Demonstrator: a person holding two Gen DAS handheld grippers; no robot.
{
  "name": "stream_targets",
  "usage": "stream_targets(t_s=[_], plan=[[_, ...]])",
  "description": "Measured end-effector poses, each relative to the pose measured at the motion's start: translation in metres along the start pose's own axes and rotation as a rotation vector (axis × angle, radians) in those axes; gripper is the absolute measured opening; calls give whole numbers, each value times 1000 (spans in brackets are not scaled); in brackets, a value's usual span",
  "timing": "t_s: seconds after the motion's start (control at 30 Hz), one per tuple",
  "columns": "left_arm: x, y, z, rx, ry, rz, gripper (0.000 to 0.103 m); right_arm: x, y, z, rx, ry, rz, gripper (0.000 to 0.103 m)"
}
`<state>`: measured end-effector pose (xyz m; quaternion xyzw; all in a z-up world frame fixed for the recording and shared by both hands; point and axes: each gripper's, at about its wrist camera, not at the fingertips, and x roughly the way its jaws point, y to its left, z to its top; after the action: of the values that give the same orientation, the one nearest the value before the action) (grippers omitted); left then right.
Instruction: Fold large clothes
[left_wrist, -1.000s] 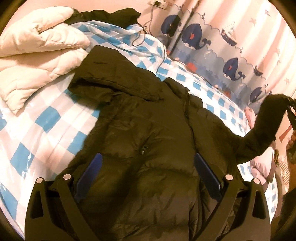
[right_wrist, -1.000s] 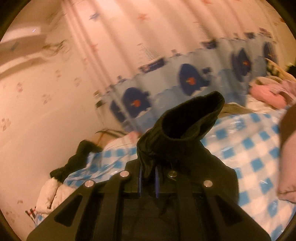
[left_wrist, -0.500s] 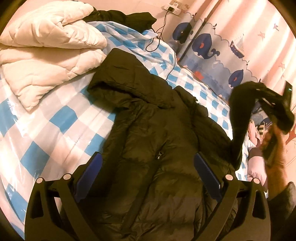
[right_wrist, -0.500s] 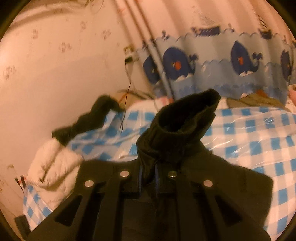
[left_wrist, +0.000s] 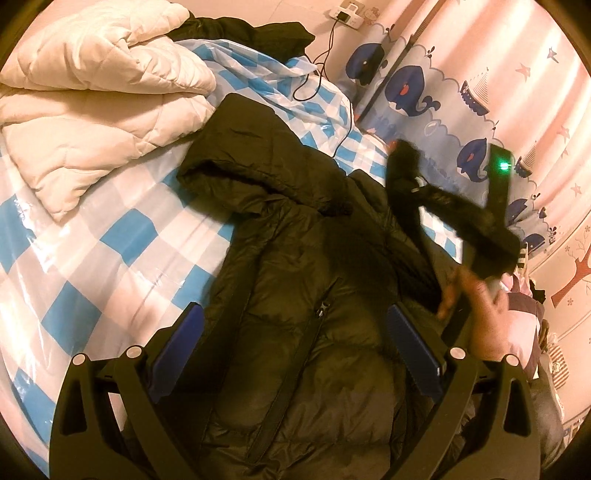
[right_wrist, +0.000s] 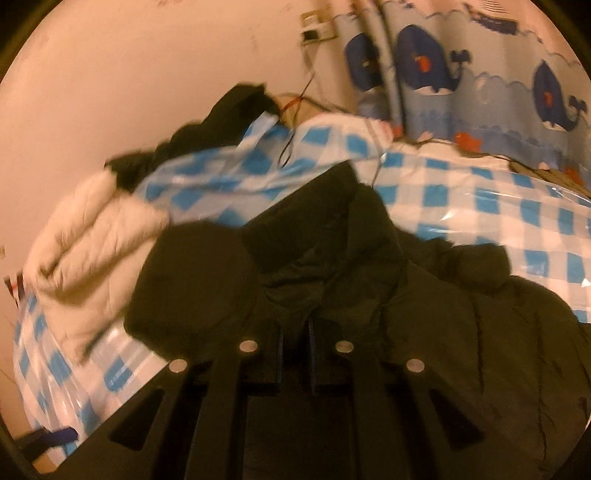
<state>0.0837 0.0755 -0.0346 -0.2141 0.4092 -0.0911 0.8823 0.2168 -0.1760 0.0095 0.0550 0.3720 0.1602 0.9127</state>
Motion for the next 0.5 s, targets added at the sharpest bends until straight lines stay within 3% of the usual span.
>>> stream_targets(t_s=[0.3,0.4,0.43,0.5], plan=[[2,4,1,-17,2,1,95,44,12,-27,-33,107,11,11],[3,5,1,-23,4,-1,95,65,13,-41,-45,197,38,17],[4,5,1,-23,4,0,95,74,13,-46,-43,234,68,27],[6,5,1,-22,7,2,95,81,11,-52,-20,270,137,77]])
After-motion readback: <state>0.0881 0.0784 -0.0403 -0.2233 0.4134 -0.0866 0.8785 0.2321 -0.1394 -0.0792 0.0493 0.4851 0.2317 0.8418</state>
